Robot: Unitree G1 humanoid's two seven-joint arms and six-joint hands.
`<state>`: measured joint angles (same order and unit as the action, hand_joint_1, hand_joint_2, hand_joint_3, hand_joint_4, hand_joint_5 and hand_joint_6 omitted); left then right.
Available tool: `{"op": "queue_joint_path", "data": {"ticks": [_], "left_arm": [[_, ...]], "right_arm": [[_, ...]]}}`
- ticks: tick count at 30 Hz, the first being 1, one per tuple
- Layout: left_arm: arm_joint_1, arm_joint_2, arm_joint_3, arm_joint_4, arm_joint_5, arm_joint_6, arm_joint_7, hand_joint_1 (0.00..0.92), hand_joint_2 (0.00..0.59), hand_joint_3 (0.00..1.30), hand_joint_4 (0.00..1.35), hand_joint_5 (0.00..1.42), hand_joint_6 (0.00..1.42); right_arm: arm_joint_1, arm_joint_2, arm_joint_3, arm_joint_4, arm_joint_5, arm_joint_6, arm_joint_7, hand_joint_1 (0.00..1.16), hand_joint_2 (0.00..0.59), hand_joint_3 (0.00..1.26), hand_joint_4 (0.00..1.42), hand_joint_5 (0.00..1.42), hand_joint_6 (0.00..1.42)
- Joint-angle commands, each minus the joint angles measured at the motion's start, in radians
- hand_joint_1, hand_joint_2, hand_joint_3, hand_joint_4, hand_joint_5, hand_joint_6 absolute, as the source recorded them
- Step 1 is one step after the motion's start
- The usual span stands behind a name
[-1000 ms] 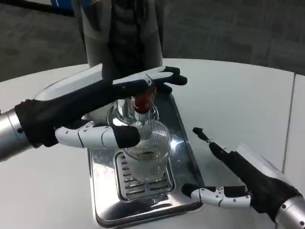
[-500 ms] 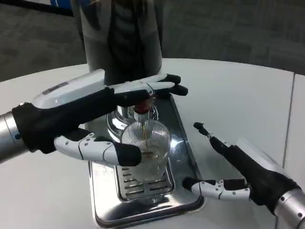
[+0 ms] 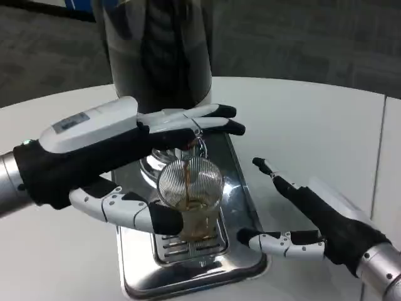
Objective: Grasp the cup under the faucet to collect the drink, then remove the cup.
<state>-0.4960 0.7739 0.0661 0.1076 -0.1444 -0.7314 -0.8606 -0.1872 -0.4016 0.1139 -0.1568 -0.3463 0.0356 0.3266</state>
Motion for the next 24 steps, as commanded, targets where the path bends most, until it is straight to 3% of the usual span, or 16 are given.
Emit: {"op": "queue_joint_path", "data": {"ticks": [1,24], "left_arm": [[0.027,0.035,-0.027,0.029,0.051,-0.017,-0.015,0.0,0.122,0.13,0.03,0.13,0.09],[0.049,0.06,-0.03,0.053,0.042,-0.017,0.007,0.0,0.123,0.13,0.02,0.13,0.09]], "right_arm": [[-0.018,0.01,0.013,0.019,0.005,-0.013,-0.013,0.58,0.204,0.0,0.0,0.0,0.02],[-0.077,0.075,0.062,0.007,0.004,0.003,-0.02,0.57,0.205,0.0,0.0,0.0,0.02]]}}
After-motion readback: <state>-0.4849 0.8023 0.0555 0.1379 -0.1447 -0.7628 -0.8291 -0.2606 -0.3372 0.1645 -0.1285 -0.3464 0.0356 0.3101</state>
